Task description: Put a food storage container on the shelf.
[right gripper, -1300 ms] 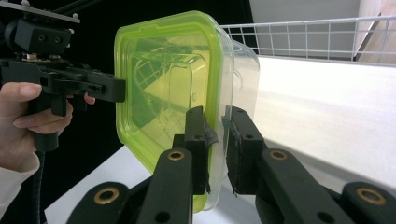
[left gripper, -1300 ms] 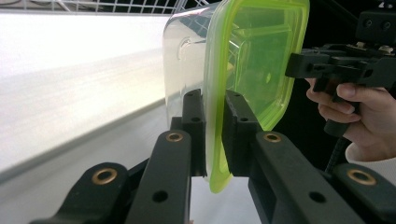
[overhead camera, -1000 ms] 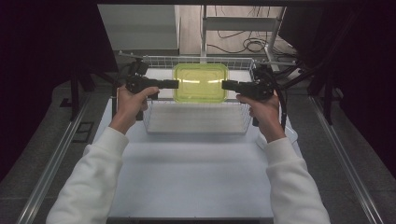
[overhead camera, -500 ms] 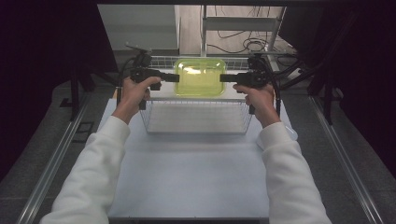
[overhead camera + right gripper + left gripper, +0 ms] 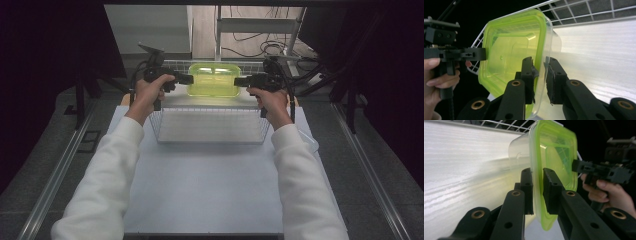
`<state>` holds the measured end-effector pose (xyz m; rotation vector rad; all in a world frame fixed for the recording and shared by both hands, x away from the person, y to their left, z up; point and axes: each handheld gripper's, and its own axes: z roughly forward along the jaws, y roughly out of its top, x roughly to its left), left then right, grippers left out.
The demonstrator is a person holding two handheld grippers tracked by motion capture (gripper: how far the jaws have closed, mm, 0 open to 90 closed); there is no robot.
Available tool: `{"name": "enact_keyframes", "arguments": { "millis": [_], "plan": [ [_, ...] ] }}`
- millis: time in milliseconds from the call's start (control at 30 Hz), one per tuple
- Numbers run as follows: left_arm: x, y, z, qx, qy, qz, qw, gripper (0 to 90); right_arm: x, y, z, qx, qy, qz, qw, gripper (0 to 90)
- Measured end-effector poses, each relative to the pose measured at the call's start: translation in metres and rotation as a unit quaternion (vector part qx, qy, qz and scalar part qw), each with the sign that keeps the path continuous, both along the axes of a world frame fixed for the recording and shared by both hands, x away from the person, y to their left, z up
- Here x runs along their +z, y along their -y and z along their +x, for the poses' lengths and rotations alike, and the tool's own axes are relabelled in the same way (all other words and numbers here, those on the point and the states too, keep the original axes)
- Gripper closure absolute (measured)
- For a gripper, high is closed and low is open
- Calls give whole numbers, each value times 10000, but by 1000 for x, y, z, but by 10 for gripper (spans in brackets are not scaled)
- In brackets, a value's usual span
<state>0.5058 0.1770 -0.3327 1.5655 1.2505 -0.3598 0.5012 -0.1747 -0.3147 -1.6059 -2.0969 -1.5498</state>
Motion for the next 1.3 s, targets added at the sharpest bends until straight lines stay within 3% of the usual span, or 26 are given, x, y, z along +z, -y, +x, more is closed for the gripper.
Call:
{"name": "enact_keyframes", "arguments": {
  "millis": [33,167,267,400,467,600,667,767,833,900,1000,1133,1200,1300],
  "plan": [
    [-3,-1,4,26,-95,-111,9999,795,-1,0,2,-43,-67,24,10000,760],
    [-7,-1,12,110,-301,-218,9992,776,-6,0,11,-220,-397,218,9987,742],
    [-11,-2,16,127,-393,-328,9986,762,-9,0,15,-320,-520,344,9975,732],
    [-13,-1,17,169,-391,-381,9984,748,-11,1,16,-373,-581,426,9967,725],
    [-12,0,15,181,-350,-302,9988,732,-11,1,16,-375,-559,436,9968,718],
    [-6,2,9,318,-37,-272,9991,532,-11,-1,12,-474,-350,597,9965,557],
    [-1,6,4,353,209,-81,9991,466,-10,-2,9,-554,-188,574,9966,499],
    [9,11,-8,470,607,260,9967,359,-6,-3,0,-684,87,611,9957,431],
    [12,11,-13,530,763,381,9949,314,-1,-4,-6,-734,254,531,9956,391],
    [17,11,-22,631,972,560,9917,284,6,-6,-14,-795,507,353,9949,368],
    [22,9,-35,563,1164,611,9897,262,17,-6,-29,-766,840,14,9935,331],
    [24,6,-64,360,1426,606,9873,252,23,-2,-47,-414,1049,-450,9926,279],
    [21,4,-78,170,1464,503,9878,245,20,2,-59,-132,1061,-631,9923,239],
    [18,2,-104,54,1672,612,9840,244,15,6,-75,45,1104,-802,9906,238]
  ]
}}
